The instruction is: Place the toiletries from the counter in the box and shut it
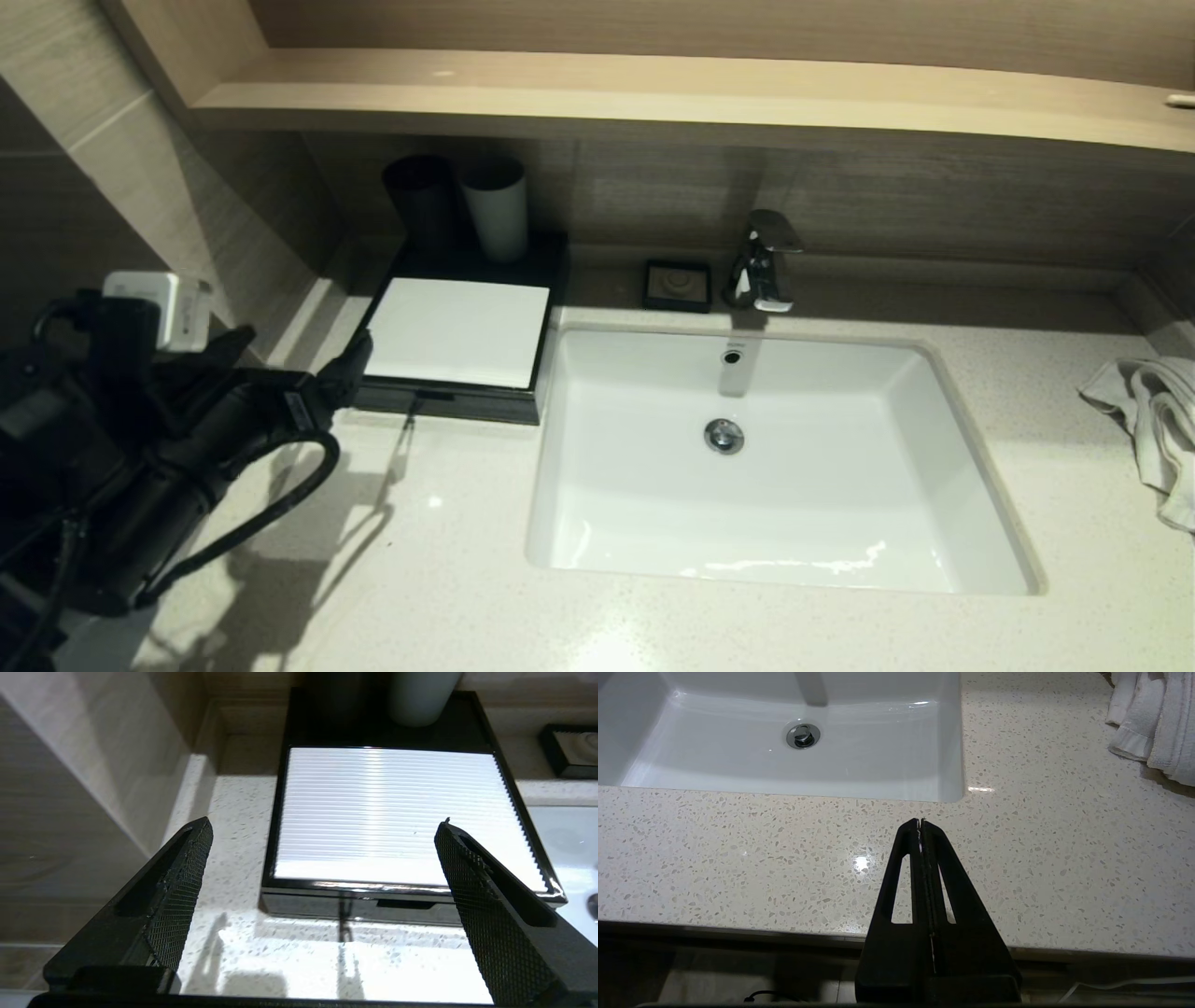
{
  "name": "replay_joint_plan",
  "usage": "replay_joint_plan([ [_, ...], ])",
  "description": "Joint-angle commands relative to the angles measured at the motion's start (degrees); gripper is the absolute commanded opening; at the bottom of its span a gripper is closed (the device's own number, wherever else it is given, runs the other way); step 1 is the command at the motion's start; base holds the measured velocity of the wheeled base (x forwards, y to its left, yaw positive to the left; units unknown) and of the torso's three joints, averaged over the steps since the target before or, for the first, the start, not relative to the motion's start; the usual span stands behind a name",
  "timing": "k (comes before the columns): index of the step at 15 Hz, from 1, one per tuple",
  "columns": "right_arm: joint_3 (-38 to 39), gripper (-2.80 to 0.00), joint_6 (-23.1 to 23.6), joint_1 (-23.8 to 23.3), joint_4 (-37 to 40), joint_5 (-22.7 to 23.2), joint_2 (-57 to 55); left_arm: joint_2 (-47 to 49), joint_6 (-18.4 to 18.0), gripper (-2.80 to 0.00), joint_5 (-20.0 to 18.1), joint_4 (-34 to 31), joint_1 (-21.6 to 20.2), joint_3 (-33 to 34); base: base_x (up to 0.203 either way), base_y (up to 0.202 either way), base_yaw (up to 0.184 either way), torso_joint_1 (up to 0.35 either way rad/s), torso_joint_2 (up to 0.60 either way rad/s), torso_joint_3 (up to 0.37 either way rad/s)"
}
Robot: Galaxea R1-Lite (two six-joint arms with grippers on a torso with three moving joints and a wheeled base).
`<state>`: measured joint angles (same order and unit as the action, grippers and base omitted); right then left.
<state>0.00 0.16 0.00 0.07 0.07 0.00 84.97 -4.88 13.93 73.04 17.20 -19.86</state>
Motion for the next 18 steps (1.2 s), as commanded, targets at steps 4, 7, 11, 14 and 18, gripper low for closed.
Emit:
replay_joint_plan([
  [4, 0.0, -2.80, 0.0, 0.0, 0.0, 0.0, 0.0, -10.2, -2.7, 0.00, 1.6, -6.0, -0.1, 4.0, 0.000, 0.000, 0.000, 0.000, 0.00, 0.000],
  [7, 0.0, -2.80, 0.0, 0.0, 0.0, 0.0, 0.0, -16.4, -3.0, -2.80, 1.7, -16.7, -0.1, 2.8, 0.000, 0.000, 0.000, 0.000, 0.00, 0.000],
  [11, 0.0, -2.80, 0.0, 0.0, 0.0, 0.0, 0.0, -19.4, -2.8, -2.80, 2.2, -23.7, -0.2, 1.2, 0.000, 0.000, 0.000, 0.000, 0.00, 0.000],
  [14, 0.0, -2.80, 0.0, 0.0, 0.0, 0.0, 0.0, -19.7, -2.5, -2.80, 3.2, -23.8, -0.5, 1.9, 0.000, 0.000, 0.000, 0.000, 0.00, 0.000],
  [18, 0.0, -2.80, 0.0, 0.0, 0.0, 0.0, 0.0, -20.2, -0.9, -2.80, 3.4, -24.3, -1.9, 2.2, 0.000, 0.000, 0.000, 0.000, 0.00, 0.000],
])
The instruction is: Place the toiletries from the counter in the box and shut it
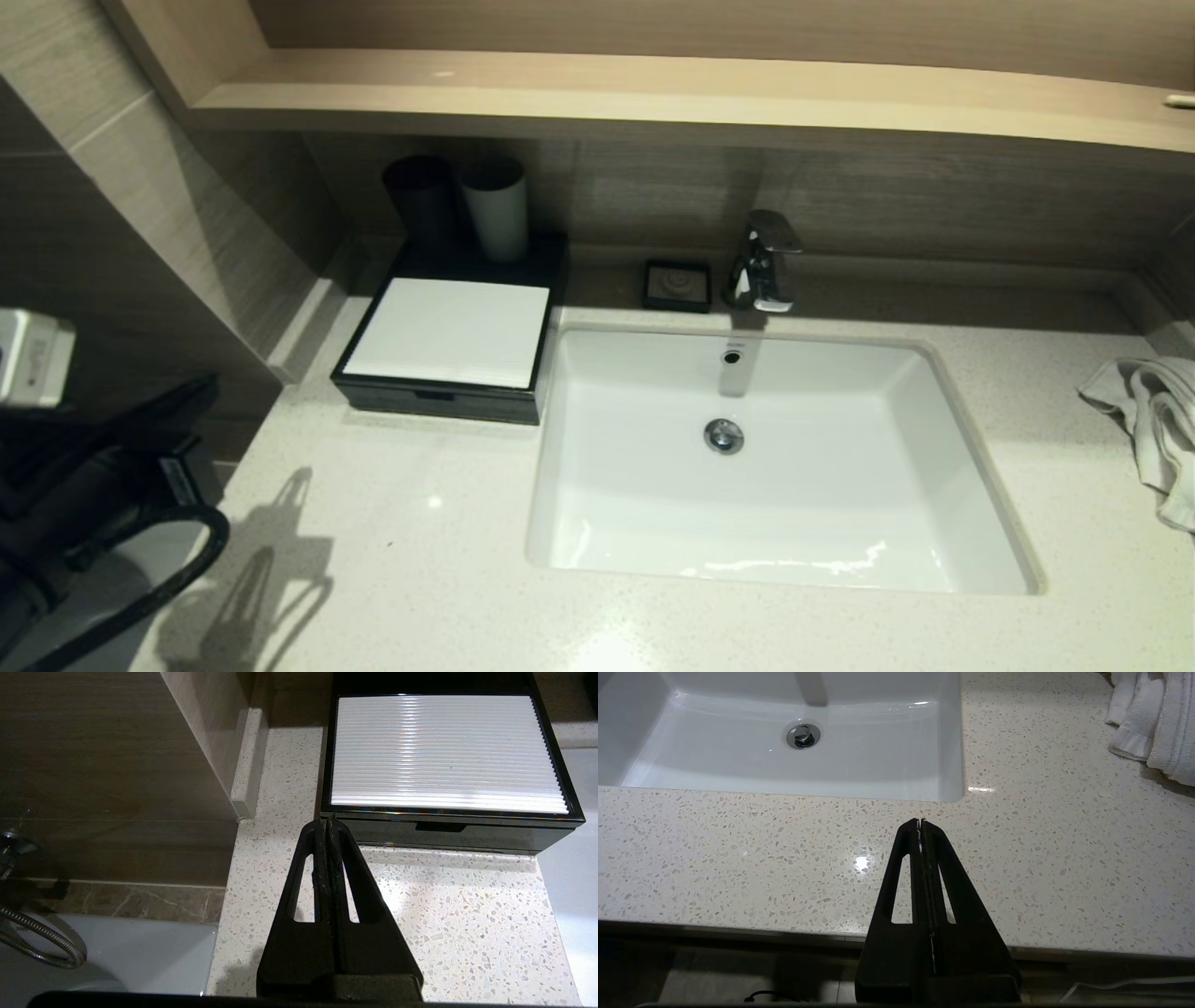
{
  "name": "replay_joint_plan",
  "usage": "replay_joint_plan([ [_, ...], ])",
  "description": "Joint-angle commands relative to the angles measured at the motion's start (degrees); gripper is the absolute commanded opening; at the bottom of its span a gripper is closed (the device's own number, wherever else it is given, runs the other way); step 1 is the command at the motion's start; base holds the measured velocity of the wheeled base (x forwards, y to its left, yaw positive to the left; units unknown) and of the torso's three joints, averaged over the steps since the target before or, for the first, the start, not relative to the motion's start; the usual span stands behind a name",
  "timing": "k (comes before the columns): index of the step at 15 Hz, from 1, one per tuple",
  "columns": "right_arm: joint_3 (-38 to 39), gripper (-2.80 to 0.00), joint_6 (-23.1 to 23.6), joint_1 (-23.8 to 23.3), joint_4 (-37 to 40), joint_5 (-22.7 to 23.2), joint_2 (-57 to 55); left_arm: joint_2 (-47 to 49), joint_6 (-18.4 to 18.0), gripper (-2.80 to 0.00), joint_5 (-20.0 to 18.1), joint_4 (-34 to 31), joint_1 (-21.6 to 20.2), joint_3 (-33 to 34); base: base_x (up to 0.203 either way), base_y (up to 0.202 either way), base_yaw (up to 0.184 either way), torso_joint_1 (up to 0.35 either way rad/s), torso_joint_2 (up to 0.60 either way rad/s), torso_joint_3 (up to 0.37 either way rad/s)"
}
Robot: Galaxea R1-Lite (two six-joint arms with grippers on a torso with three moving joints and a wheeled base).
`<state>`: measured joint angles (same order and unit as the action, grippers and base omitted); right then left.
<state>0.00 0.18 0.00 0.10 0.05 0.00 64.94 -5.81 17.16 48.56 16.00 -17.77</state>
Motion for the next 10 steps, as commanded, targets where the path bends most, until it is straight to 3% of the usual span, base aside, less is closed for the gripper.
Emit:
replay_joint_plan([
  [1, 0.0, -2.80, 0.0, 0.0, 0.0, 0.0, 0.0, -0.3, 0.0, -2.80, 0.2, 0.3, -1.5, 0.2, 0.000, 0.000, 0.000, 0.000, 0.00, 0.000],
  [5, 0.0, -2.80, 0.0, 0.0, 0.0, 0.0, 0.0, -4.4, -0.1, -2.80, -0.1, -0.6, -7.9, 0.3, 0.000, 0.000, 0.000, 0.000, 0.00, 0.000],
  [10, 0.0, -2.80, 0.0, 0.0, 0.0, 0.0, 0.0, -20.2, -0.1, -2.80, -0.3, -10.4, -9.6, 1.0, 0.000, 0.000, 0.000, 0.000, 0.00, 0.000],
])
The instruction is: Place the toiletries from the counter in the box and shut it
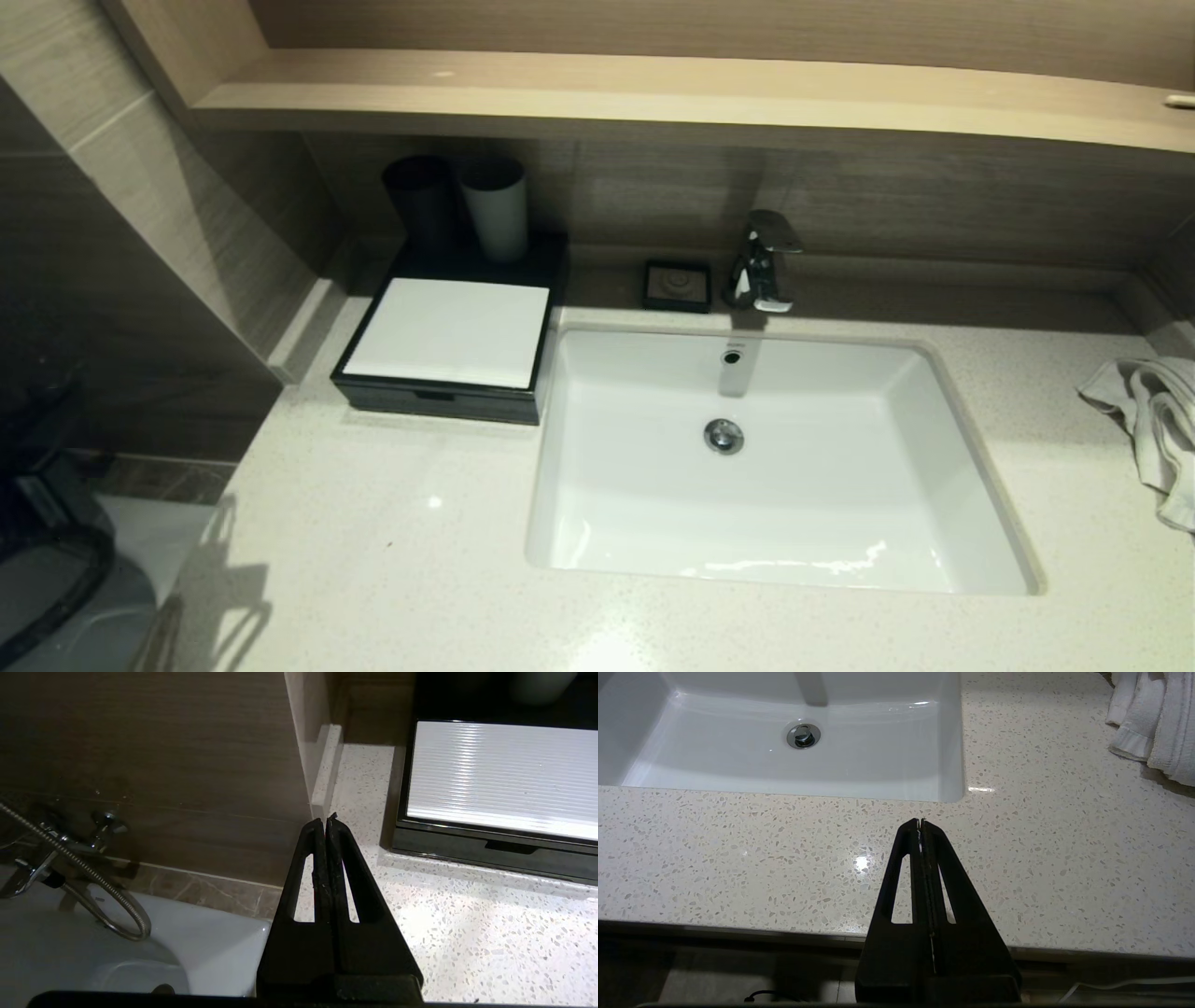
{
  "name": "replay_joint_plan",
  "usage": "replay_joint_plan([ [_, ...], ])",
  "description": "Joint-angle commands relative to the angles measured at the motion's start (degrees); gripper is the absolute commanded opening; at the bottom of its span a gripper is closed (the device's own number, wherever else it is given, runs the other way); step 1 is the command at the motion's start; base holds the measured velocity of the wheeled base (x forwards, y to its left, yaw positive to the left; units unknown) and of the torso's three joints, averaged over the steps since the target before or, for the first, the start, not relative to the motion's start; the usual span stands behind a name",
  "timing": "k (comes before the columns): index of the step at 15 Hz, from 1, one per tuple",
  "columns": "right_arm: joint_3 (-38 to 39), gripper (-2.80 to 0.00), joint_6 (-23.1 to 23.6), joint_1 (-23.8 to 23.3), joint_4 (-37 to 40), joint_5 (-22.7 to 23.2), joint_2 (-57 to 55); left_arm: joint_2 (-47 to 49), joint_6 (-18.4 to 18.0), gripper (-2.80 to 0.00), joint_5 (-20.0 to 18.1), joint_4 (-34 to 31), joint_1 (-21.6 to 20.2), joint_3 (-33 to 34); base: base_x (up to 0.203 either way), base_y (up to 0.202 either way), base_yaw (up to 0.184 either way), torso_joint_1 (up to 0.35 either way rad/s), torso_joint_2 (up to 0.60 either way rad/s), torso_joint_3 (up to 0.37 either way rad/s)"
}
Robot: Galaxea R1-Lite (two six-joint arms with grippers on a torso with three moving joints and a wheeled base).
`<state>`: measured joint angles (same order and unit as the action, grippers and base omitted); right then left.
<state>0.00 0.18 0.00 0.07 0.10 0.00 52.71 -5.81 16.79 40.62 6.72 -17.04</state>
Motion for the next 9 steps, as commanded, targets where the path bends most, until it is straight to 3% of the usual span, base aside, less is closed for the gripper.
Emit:
replay_joint_plan([
  [1, 0.0, -2.80, 0.0, 0.0, 0.0, 0.0, 0.0, -11.9, -0.1, -2.80, -0.1, -5.3, -0.5, 0.7, 0.000, 0.000, 0.000, 0.000, 0.00, 0.000],
  [5, 0.0, -2.80, 0.0, 0.0, 0.0, 0.0, 0.0, -23.9, -0.4, -2.80, -1.0, -10.9, -1.9, 4.9, 0.000, 0.000, 0.000, 0.000, 0.00, 0.000],
  [9, 0.0, -2.80, 0.0, 0.0, 0.0, 0.0, 0.0, -33.0, -0.4, -2.80, -6.1, -18.6, -4.5, 8.6, 0.000, 0.000, 0.000, 0.000, 0.00, 0.000],
])
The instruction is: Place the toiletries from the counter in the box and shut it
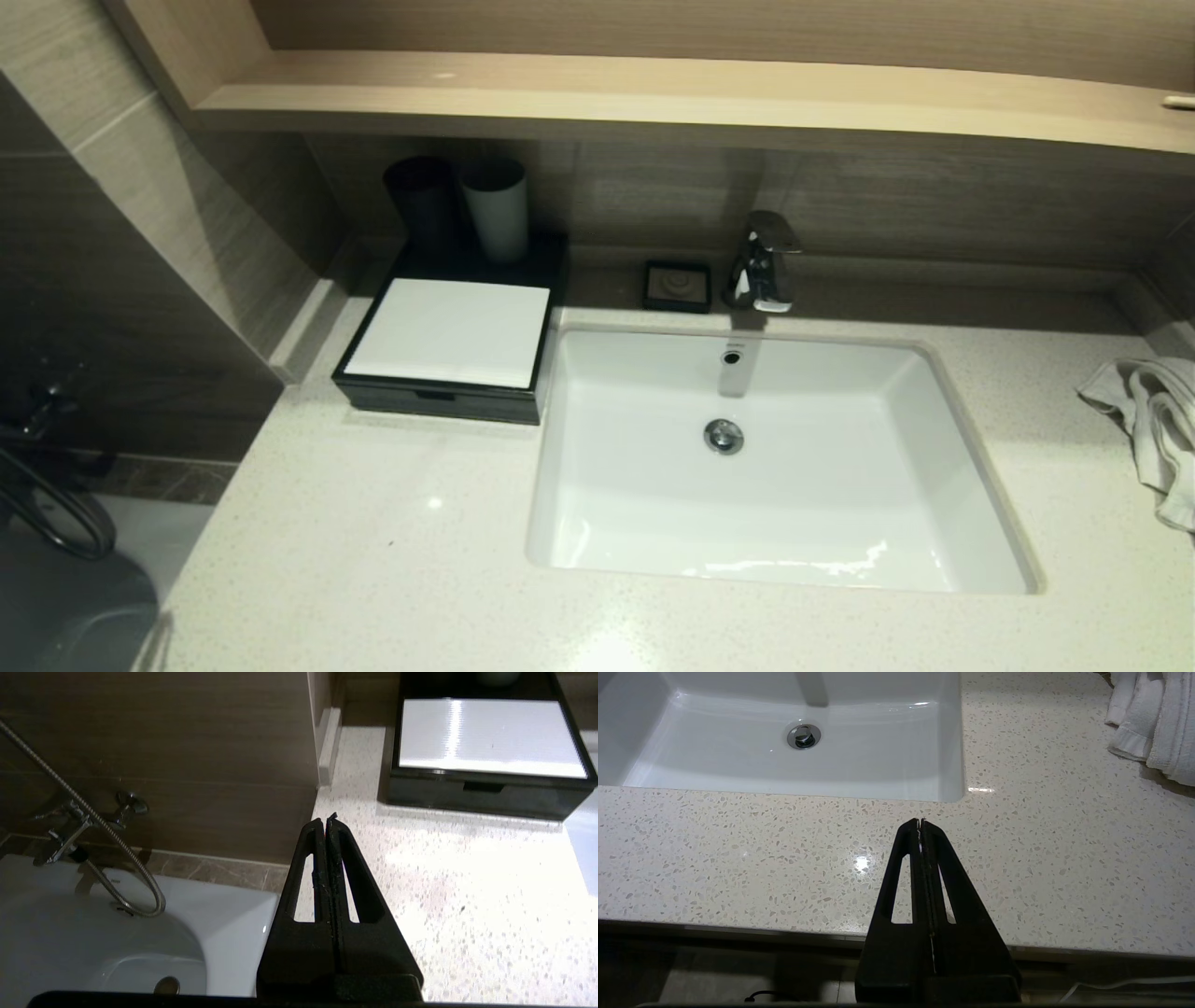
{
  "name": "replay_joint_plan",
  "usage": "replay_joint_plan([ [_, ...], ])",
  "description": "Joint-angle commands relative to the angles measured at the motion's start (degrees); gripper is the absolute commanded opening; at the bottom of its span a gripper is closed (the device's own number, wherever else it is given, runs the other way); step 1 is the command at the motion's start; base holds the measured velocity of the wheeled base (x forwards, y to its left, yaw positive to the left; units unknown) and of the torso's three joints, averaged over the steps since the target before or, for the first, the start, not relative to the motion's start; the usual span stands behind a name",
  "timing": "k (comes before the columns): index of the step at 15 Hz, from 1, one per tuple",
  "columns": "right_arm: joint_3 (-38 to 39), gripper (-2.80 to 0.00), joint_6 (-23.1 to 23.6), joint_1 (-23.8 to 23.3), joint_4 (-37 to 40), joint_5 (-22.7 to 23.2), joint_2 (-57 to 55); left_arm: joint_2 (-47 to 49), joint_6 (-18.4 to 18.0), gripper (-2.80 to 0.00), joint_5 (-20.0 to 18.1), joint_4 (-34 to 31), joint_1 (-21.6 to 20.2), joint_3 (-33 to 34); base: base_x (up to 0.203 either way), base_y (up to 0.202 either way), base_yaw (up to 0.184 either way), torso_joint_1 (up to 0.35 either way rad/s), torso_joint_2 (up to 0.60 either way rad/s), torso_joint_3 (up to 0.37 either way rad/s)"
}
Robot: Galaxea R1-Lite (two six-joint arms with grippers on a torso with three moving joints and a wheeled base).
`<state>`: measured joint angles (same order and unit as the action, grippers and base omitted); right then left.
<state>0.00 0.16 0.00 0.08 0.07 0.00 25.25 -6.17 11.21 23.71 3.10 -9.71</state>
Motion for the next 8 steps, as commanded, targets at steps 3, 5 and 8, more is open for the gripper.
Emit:
replay_joint_plan([
  [3, 0.0, -2.80, 0.1, 0.0, 0.0, 0.0, 0.0, -9.5, -0.1, -2.80, -2.4, -4.5, -1.5, 3.4, 0.000, 0.000, 0.000, 0.000, 0.00, 0.000],
  [5, 0.0, -2.80, 0.0, 0.0, 0.0, 0.0, 0.0, -12.4, -0.1, -2.80, -3.0, -6.8, -2.2, 3.8, 0.000, 0.000, 0.000, 0.000, 0.00, 0.000],
  [8, 0.0, -2.80, 0.0, 0.0, 0.0, 0.0, 0.0, -16.3, 0.0, -2.80, -6.7, -10.6, -3.2, 4.8, 0.000, 0.000, 0.000, 0.000, 0.00, 0.000],
])
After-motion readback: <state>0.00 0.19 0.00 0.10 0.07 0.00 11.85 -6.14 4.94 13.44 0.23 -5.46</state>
